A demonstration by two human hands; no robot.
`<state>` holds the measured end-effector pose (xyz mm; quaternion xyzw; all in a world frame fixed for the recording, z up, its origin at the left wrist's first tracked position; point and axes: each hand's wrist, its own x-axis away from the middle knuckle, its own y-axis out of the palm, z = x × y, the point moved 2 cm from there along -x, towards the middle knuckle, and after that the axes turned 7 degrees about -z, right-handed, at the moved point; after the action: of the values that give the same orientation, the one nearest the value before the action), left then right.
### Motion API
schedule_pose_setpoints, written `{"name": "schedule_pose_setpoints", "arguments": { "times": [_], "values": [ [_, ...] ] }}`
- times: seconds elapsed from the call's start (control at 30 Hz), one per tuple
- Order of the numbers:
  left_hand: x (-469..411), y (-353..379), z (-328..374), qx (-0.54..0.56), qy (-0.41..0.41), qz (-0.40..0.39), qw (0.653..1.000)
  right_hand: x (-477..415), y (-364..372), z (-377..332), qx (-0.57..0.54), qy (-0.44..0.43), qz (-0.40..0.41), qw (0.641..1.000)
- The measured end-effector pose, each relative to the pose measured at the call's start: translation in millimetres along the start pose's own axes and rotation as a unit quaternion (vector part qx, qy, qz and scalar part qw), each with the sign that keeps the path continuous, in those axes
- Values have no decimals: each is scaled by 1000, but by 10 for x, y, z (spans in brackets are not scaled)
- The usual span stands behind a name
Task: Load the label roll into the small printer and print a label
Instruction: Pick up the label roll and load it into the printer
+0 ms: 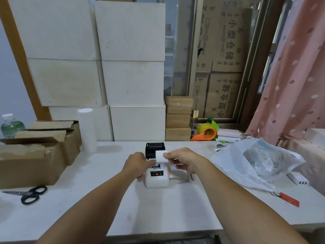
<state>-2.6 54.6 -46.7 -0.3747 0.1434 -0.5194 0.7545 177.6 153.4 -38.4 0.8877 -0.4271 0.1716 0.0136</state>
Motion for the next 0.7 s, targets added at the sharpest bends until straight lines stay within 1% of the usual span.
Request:
{"name": "schedule_pose_setpoints", "arguments": {
  "times": [0.07,0.2,0.33,0.5,0.7],
  "values": [
    [-19,22,0,-3,-6,3,1000,-27,-9,44,1,8,-1,1000],
    [-55,16,-14,35,-16,6,999,-83,-1,102,-2,23,-10,1000],
    [-71,12,-33,74,-21,-7,997,-104,36,104,-49,47,-33,997],
    [-70,19,-45,73,-18,3,997,-195,130,105,-22,49,-30,998],
    [-36,7,-81,136,-36,-8,990,-212,166,148,37,64,-24,997]
  ]
}}
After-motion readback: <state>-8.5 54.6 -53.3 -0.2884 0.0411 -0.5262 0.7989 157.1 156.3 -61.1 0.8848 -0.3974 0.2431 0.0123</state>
